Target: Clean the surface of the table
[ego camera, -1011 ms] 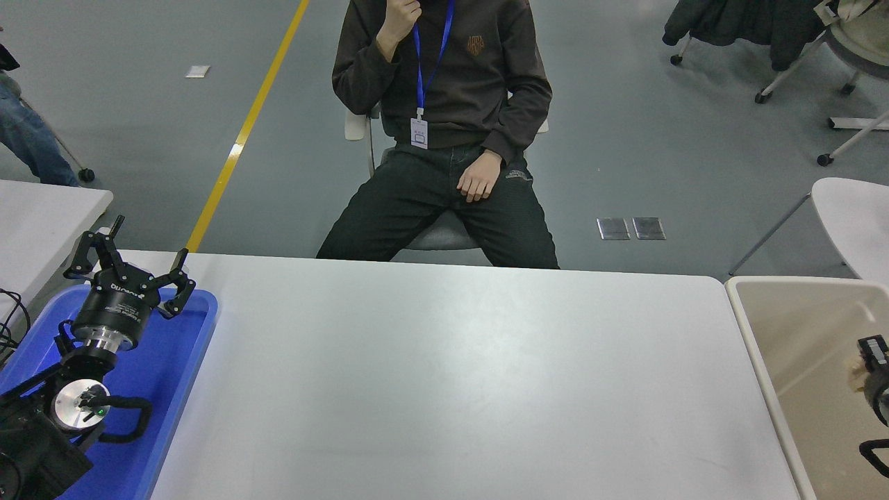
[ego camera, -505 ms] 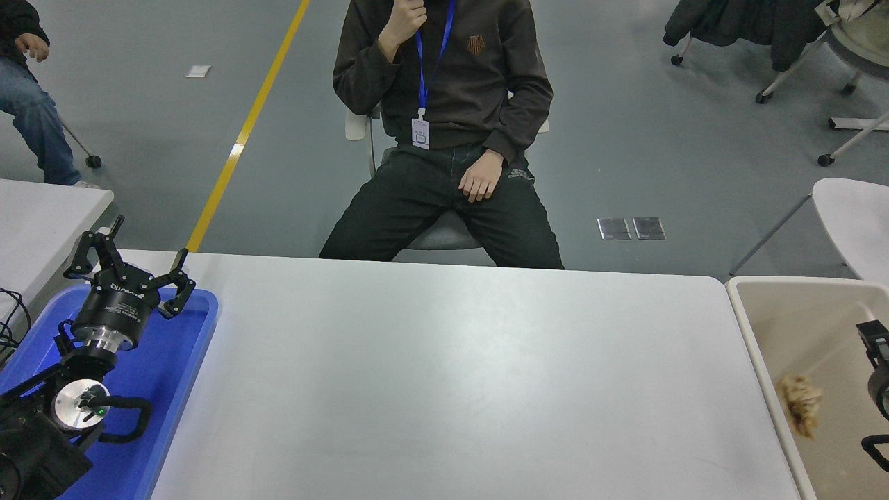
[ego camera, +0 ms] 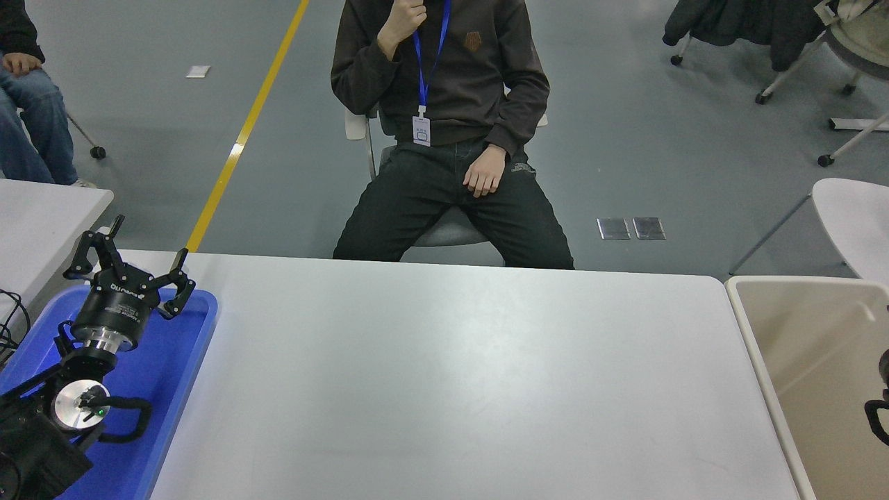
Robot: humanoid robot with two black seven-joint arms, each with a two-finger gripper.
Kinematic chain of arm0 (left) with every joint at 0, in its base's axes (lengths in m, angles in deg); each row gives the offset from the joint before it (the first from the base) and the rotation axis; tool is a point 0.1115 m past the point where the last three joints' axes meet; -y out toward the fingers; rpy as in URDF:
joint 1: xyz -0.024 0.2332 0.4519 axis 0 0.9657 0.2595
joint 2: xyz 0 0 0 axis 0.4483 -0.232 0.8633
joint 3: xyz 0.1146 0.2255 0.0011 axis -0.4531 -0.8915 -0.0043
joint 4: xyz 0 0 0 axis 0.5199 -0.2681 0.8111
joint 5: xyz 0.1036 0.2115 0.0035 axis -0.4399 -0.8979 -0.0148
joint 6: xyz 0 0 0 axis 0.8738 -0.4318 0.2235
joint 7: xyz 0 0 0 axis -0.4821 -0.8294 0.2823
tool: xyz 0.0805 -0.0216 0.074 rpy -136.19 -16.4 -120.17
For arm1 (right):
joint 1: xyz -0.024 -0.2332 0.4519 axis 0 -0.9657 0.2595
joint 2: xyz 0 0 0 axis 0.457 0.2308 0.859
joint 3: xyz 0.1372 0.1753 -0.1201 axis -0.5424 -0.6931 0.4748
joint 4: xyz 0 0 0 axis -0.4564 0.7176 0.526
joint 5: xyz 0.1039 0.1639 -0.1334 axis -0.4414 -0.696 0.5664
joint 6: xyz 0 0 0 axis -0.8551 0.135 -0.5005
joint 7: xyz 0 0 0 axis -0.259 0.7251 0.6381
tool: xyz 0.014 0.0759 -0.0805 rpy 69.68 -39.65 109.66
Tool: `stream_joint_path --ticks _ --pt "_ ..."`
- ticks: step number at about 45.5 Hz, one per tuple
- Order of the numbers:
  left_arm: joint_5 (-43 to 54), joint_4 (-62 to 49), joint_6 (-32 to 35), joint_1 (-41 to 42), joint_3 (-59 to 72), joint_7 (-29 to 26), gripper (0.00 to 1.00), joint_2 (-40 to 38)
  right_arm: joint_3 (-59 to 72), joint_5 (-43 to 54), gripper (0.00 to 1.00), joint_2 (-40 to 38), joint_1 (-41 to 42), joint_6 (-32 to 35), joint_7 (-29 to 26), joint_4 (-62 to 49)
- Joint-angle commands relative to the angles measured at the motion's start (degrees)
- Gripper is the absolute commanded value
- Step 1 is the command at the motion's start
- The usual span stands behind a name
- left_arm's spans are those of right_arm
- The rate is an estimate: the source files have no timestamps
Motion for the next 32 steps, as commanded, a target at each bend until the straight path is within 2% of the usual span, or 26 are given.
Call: stream_joint_path --ticks 1,5,18,32 --pt "0.00 0.00 -0.02 0.00 0.00 0.00 1.00 0.00 -17.89 -5.81 0.99 -2.22 -5.17 0.87 0.01 15.63" --pt "0.00 0.00 -0.02 0.00 0.00 0.00 1.00 0.00 -20.29 -7.93 0.99 -1.87 -7.99 3.25 0.10 21.80" --pt "0.00 0.00 -0.02 0.00 0.00 0.00 1.00 0.00 -21.78 -7.67 0.99 0.41 -12.13 7.12 1.33 32.34" --pt "0.00 0.00 -0.01 0.00 0.00 0.00 1.00 0.00 -21.17 -0.91 0.99 7.09 -14.77 7.12 14.42 40.35"
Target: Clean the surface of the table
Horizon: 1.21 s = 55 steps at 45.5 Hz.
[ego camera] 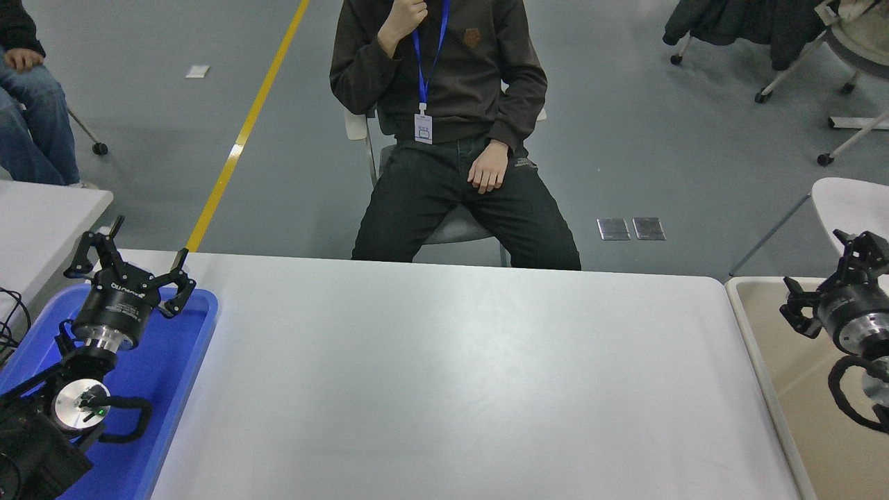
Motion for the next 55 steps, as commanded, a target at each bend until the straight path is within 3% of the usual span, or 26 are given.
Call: stream_joint_path --ticks 1,7,22,55 --pt "0.00 -0.01 0.07 0.00 0.00 0.00 1.00 0.00 -0.33 5.01 0.99 5.35 -1.99 0.73 9.17 6.07" --pt "0.00 -0.01 -0.02 0.00 0.00 0.00 1.00 0.00 -0.07 6.60 0.99 9.40 -2.70 0.65 11.99 6.07" --pt "0.00 -0.01 -0.02 0.00 0.00 0.00 1.00 0.00 0.11 13.36 0.99 17.31 -1.82 0.12 12.95 4.85" --pt "0.00 -0.01 -0.02 0.00 0.00 0.00 1.00 0.00 -0.86 13.01 0.99 18.45 1.96 -0.06 13.31 -3.15"
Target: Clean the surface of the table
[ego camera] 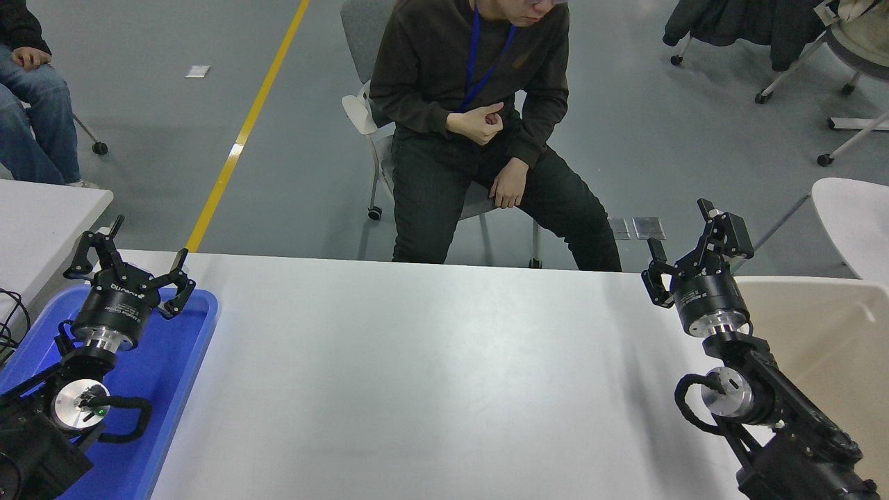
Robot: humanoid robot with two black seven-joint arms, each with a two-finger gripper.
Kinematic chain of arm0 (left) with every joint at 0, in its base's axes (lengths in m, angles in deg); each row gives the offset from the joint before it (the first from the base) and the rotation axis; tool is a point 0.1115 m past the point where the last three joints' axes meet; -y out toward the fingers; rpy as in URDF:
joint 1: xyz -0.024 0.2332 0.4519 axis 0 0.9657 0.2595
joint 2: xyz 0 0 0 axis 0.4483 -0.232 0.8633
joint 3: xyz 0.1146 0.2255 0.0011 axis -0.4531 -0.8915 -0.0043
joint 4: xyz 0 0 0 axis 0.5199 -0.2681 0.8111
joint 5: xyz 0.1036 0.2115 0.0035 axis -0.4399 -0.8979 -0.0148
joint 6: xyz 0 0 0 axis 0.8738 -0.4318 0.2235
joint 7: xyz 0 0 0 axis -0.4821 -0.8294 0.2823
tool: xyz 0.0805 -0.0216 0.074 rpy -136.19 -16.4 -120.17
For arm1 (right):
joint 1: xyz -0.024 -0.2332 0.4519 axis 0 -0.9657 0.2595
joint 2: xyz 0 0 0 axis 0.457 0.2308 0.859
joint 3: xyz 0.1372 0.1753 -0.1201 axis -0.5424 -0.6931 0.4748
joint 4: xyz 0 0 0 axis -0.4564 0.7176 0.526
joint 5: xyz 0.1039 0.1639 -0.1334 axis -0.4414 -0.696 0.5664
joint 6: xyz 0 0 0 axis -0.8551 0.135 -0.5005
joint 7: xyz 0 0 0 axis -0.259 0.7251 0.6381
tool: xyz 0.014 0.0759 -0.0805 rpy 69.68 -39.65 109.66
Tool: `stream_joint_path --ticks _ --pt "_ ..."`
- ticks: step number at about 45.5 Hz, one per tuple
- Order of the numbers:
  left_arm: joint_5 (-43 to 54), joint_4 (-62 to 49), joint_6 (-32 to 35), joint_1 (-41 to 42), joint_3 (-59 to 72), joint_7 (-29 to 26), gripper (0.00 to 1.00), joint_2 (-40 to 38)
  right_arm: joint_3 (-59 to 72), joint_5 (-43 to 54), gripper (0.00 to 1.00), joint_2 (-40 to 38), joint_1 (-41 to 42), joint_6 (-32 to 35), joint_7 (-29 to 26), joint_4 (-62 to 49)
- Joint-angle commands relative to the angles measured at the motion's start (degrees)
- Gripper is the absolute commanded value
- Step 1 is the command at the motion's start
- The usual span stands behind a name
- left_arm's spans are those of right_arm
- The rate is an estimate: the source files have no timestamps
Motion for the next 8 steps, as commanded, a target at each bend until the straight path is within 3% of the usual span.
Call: stream_joint_path --ticks 1,8 --pt "0.00 0.00 0.08 0.00 0.00 0.00 1.00 0.00 -0.24 -0.46 0.99 0.41 0.32 -0.14 0.09 -2.59" --pt "0.00 0.00 -0.01 0.00 0.00 0.00 1.00 0.00 -0.59 -0.64 0.99 0.58 0.06 -0.23 2.02 -3.39"
